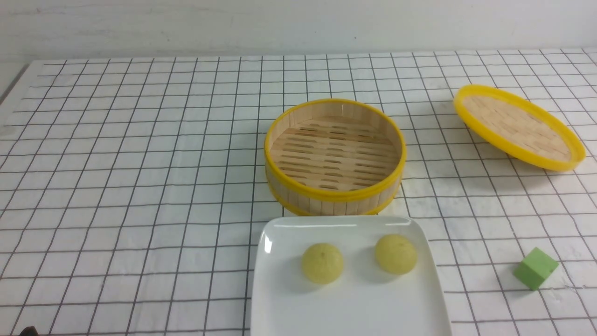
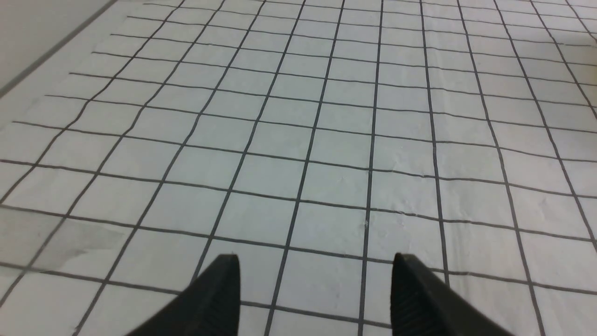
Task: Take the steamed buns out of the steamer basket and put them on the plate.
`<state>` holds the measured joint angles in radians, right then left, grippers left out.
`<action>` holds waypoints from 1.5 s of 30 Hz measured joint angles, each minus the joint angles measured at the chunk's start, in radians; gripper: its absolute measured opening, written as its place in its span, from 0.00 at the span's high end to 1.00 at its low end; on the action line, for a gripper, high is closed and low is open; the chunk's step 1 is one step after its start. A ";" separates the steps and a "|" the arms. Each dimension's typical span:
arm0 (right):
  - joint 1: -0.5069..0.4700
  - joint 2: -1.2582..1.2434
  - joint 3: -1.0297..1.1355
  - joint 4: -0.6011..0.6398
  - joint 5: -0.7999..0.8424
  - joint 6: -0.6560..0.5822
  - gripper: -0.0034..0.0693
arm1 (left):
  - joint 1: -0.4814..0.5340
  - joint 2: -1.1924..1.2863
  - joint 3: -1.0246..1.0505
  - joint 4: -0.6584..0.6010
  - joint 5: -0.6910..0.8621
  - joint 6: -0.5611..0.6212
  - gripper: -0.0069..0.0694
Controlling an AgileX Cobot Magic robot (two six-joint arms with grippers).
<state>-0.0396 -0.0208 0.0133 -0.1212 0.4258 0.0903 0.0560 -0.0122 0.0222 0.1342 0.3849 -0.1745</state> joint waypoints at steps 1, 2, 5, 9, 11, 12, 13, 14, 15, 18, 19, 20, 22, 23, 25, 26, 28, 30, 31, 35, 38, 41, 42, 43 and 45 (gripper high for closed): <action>0.000 0.000 0.000 0.000 0.000 0.000 0.62 | 0.000 0.000 0.000 0.000 0.000 0.000 0.33; 0.000 0.000 0.000 0.000 0.000 0.000 0.62 | 0.000 0.000 0.000 0.000 0.000 0.000 0.33; 0.000 0.000 0.000 0.000 0.000 0.000 0.62 | 0.000 0.000 0.000 0.004 0.000 0.000 0.33; 0.000 0.000 0.000 0.000 0.000 0.000 0.62 | 0.000 0.000 0.000 0.011 0.000 0.000 0.33; 0.000 0.000 0.000 0.000 0.000 0.000 0.62 | 0.000 0.000 0.000 0.012 0.000 0.000 0.33; 0.000 0.000 0.000 0.000 0.000 0.000 0.62 | 0.000 0.000 0.000 0.012 0.000 0.000 0.33; 0.000 0.000 0.000 0.000 0.000 0.000 0.62 | 0.000 0.000 0.000 0.012 0.000 0.000 0.33; 0.000 0.000 0.000 0.000 0.000 0.000 0.62 | 0.000 0.000 0.000 0.012 0.000 0.000 0.33; 0.000 0.000 0.000 0.000 0.000 0.000 0.62 | 0.000 0.000 0.000 0.012 0.000 0.000 0.33; 0.000 0.000 0.000 0.000 0.000 0.000 0.62 | 0.000 0.000 0.000 0.010 0.000 0.000 0.33; 0.000 0.000 0.001 0.000 0.000 0.000 0.62 | 0.000 0.000 0.000 0.010 0.000 0.000 0.33; 0.000 0.000 0.001 0.000 0.000 0.000 0.62 | 0.000 0.000 0.000 0.009 0.000 0.000 0.33; 0.000 0.000 0.001 0.000 0.000 0.000 0.62 | 0.000 0.000 0.000 0.009 0.000 0.000 0.33; 0.000 0.000 0.001 0.000 0.000 0.000 0.62 | 0.000 0.000 0.000 0.009 0.000 0.000 0.33; 0.000 0.000 0.001 0.000 0.000 0.000 0.62 | 0.000 0.000 0.000 0.009 0.000 0.000 0.33; 0.000 0.000 0.001 0.000 0.000 0.000 0.62 | 0.000 0.000 0.000 0.009 0.000 0.000 0.33; 0.000 0.000 0.001 0.000 0.000 0.000 0.62 | 0.000 0.000 0.000 0.010 0.000 0.000 0.33; 0.000 0.000 0.001 0.000 0.000 0.000 0.62 | 0.000 0.000 0.000 0.012 0.000 0.000 0.33; 0.000 0.000 0.001 0.000 0.000 0.000 0.62 | 0.000 0.000 0.000 0.012 0.000 0.000 0.33; 0.000 0.000 0.001 0.000 0.000 0.000 0.62 | 0.000 0.000 0.000 0.015 0.000 0.000 0.33; 0.000 0.000 0.001 0.000 0.000 0.000 0.62 | 0.000 0.000 0.000 0.015 0.000 0.000 0.33; 0.000 0.000 0.001 0.000 0.000 0.000 0.62 | 0.000 0.000 0.000 0.015 0.000 0.000 0.33; 0.000 0.000 0.001 0.000 0.000 0.000 0.62 | 0.000 0.000 0.000 0.015 0.000 0.000 0.33; 0.000 0.000 0.001 0.000 0.000 0.000 0.62 | 0.000 0.000 0.000 0.015 0.000 0.000 0.33; 0.000 0.000 0.001 0.000 0.000 0.000 0.62 | 0.000 0.000 0.000 0.015 0.000 0.000 0.33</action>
<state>-0.0396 -0.0208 0.0140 -0.1212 0.4258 0.0903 0.0560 -0.0122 0.0222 0.1497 0.3849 -0.1745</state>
